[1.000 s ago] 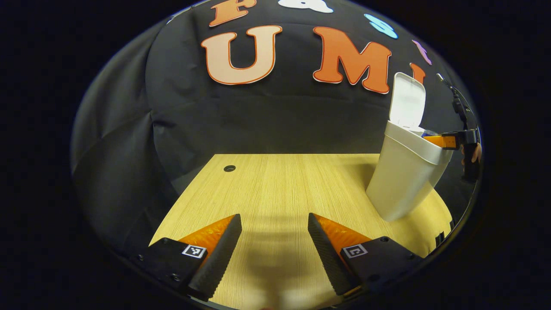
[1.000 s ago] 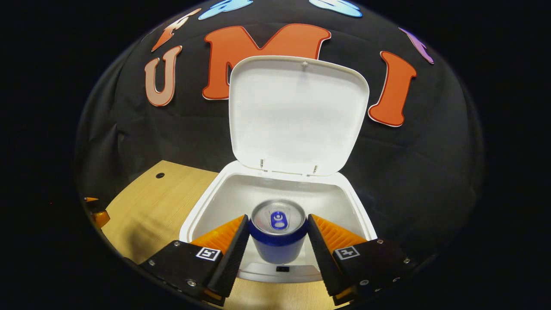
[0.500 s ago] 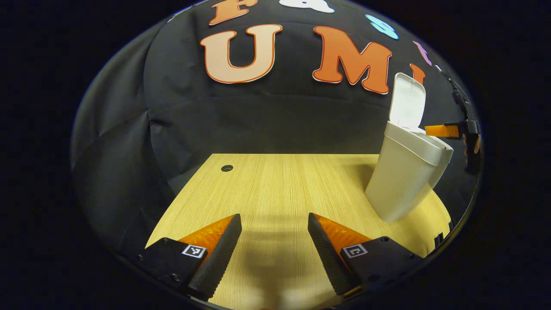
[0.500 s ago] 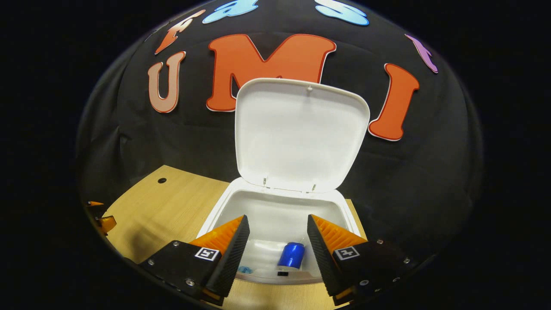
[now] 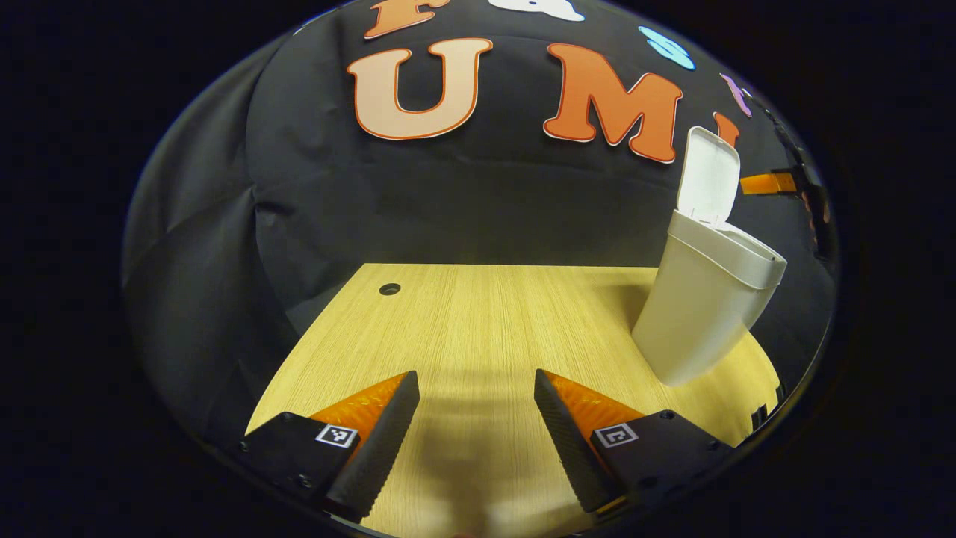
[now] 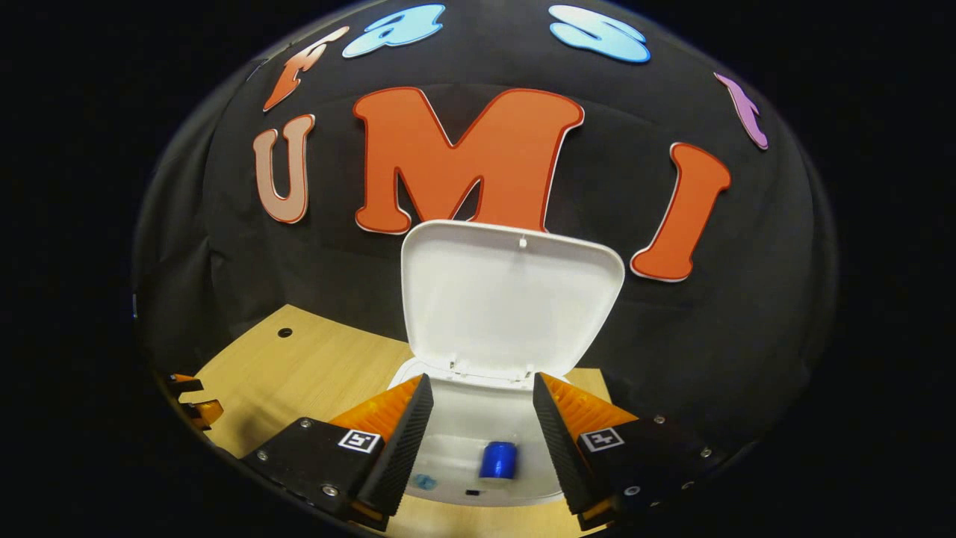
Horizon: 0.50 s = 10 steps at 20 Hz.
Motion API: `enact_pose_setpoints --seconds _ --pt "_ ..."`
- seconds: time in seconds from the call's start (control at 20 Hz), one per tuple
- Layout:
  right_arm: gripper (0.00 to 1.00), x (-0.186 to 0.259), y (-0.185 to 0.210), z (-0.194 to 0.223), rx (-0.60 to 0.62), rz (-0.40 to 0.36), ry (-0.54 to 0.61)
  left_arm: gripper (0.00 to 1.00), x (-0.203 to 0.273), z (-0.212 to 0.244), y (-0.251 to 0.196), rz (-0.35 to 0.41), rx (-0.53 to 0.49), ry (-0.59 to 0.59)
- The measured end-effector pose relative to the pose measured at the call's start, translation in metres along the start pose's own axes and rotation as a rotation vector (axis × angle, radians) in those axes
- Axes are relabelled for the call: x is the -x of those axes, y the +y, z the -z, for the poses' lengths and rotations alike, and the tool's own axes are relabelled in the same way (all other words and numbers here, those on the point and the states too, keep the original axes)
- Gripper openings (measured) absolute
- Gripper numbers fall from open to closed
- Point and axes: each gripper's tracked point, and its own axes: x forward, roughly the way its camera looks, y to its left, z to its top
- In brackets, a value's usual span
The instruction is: Press the lid of the desktop garbage bin to open it, pick up the crumpled paper on the desktop and throw it into the bin, then pick up the pop can on the desktop and drop it into the bin, and finally close the garbage bin lid.
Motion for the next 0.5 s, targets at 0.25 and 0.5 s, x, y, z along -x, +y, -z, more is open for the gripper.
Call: enact_pose_setpoints --seconds 0.25,0.5 --pt "0.81 -0.008 -0.011 -0.040 -0.004 -0.008 -0.016 0.99 -0.001 0.002 0.005 0.001 0.009 0.005" --pt "0.80 -0.015 -0.017 -0.073 -0.008 -0.015 -0.040 0.99 -0.004 0.004 0.017 -0.013 0.020 0.017"
